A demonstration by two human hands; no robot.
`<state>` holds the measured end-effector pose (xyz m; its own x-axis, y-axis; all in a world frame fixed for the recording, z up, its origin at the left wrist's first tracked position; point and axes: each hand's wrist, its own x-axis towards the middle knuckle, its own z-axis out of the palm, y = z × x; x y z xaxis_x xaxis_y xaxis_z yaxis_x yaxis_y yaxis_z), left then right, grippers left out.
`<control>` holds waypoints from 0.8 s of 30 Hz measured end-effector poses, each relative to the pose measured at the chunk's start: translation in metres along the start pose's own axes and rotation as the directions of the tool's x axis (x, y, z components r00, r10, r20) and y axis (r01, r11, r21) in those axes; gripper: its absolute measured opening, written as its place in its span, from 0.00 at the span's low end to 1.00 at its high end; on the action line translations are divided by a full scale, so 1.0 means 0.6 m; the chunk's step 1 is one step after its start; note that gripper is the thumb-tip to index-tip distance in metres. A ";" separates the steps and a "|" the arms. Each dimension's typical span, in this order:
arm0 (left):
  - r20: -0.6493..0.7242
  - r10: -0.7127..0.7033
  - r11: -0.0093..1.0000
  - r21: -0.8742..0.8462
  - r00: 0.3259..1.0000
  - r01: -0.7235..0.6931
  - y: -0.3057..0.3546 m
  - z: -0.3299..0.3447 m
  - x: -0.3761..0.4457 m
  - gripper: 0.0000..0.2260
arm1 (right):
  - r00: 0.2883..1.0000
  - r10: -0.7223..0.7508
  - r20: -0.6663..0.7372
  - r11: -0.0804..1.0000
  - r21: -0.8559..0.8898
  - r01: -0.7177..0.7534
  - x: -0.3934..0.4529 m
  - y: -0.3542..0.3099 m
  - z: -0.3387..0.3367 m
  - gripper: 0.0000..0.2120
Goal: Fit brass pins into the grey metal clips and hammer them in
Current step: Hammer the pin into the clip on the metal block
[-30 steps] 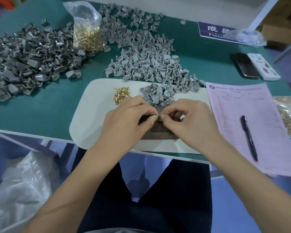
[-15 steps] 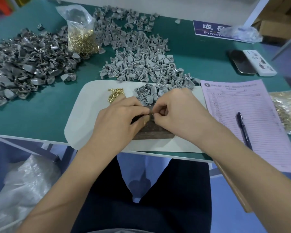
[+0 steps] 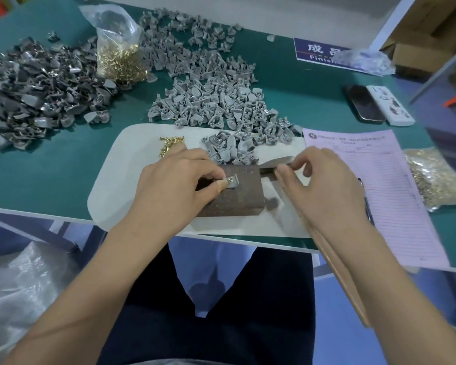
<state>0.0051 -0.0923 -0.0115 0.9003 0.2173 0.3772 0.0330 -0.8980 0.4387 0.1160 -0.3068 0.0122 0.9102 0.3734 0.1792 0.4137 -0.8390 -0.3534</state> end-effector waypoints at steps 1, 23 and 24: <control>-0.005 -0.001 1.000 -0.003 1.000 0.000 0.000 0.001 -0.001 0.05 | 0.994 0.096 0.053 0.981 -0.175 -0.085 -0.011 0.014 0.003 0.19; -0.020 0.004 0.999 -0.041 1.000 -0.005 -0.001 0.001 -0.002 0.04 | 0.959 -0.173 0.226 0.963 0.242 0.117 -0.070 -0.016 -0.043 0.13; -0.017 0.006 0.999 -0.035 1.000 -0.006 -0.002 0.000 -0.001 0.04 | 0.966 -0.182 0.185 0.958 0.254 0.132 -0.071 -0.019 -0.043 0.12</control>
<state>0.0044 -0.0916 -0.0123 0.8932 0.2184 0.3932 0.0122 -0.8856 0.4643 0.0719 -0.3234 0.0325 0.8070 0.5867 0.0671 0.5212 -0.6544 -0.5478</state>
